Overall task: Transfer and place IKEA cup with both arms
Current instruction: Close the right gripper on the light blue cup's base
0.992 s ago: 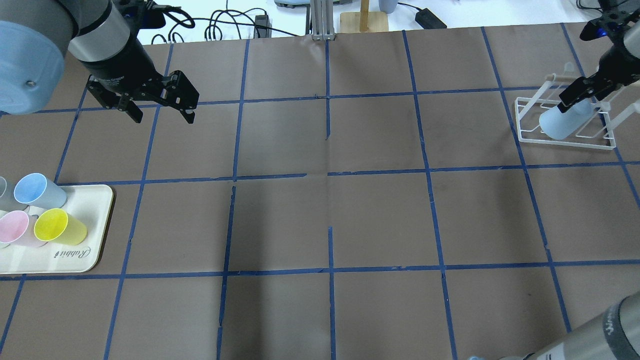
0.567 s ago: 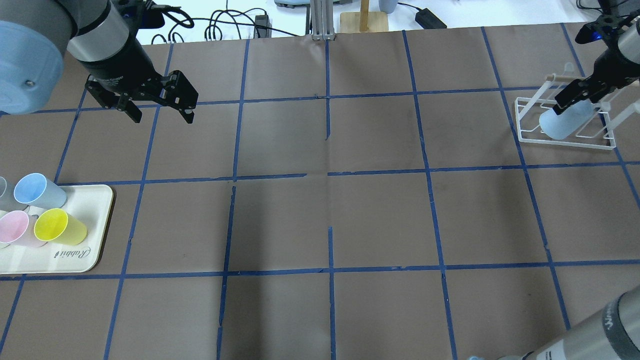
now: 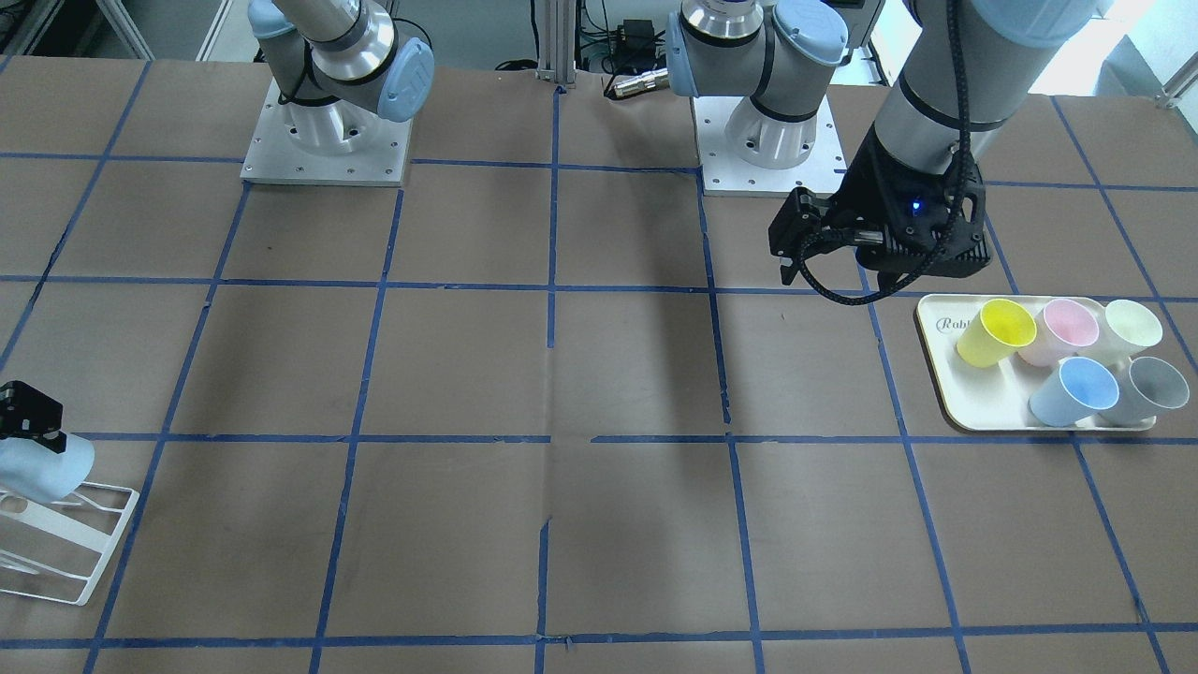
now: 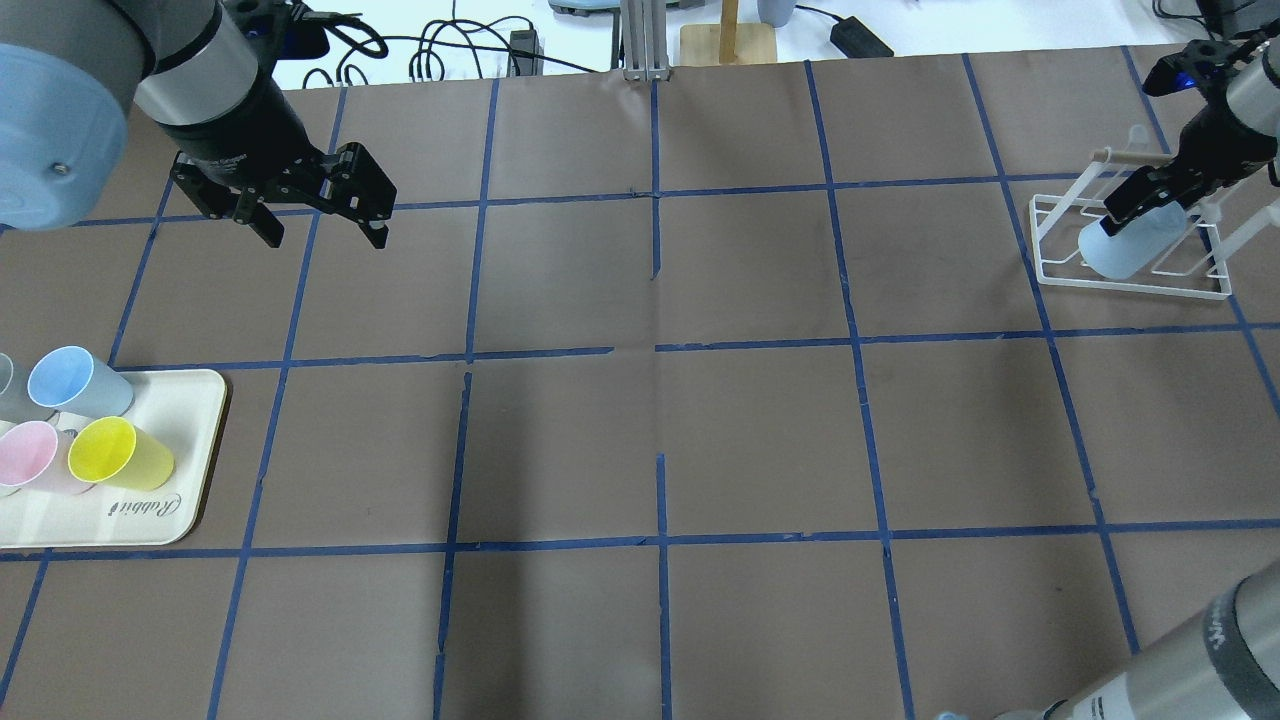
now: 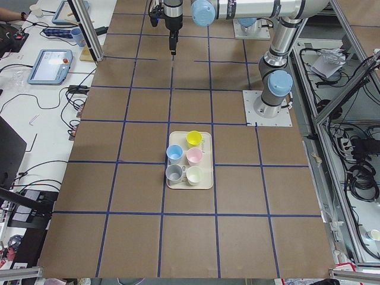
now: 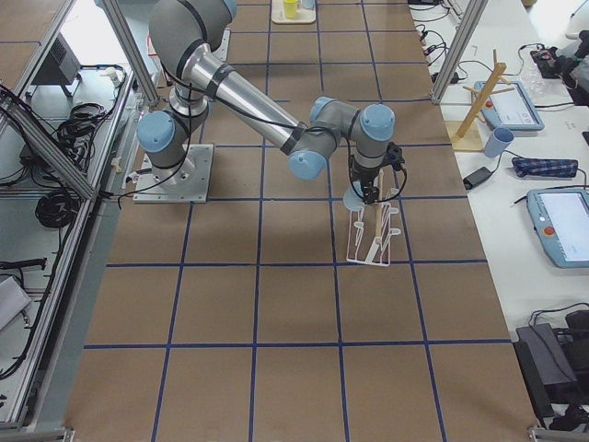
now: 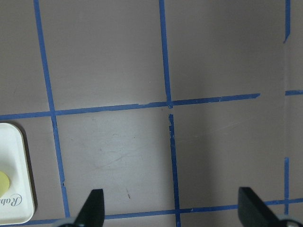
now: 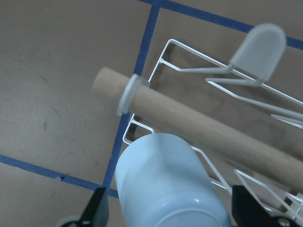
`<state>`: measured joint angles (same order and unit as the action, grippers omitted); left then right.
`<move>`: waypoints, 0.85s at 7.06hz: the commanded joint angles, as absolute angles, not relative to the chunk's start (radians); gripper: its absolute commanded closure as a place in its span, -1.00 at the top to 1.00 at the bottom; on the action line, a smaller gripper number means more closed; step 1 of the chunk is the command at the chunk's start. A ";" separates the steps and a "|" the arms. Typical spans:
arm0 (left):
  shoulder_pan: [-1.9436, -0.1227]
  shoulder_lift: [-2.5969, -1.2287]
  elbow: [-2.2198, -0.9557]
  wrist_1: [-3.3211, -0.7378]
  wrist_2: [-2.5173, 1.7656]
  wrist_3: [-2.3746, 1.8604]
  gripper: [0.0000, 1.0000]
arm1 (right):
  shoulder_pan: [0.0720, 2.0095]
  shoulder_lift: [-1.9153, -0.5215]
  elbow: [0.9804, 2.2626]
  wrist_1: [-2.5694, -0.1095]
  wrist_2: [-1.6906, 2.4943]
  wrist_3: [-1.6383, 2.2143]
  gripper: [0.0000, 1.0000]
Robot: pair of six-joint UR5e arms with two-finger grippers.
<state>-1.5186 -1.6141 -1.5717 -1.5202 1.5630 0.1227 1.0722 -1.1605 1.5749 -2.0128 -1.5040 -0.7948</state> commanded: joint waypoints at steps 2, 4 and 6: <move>-1.520 -1.605 -1.571 -1.522 1.560 0.123 1.00 | 1.075 -1.160 1.575 -2.011 -1.505 -0.793 0.21; -1.522 -1.597 -1.545 -1.529 1.580 0.120 1.00 | 1.075 -1.161 1.569 -2.010 -1.506 -0.798 0.11; -1.526 -1.594 -1.537 -1.546 1.578 0.115 1.00 | 1.075 -1.172 1.557 -2.002 -1.508 -0.799 0.04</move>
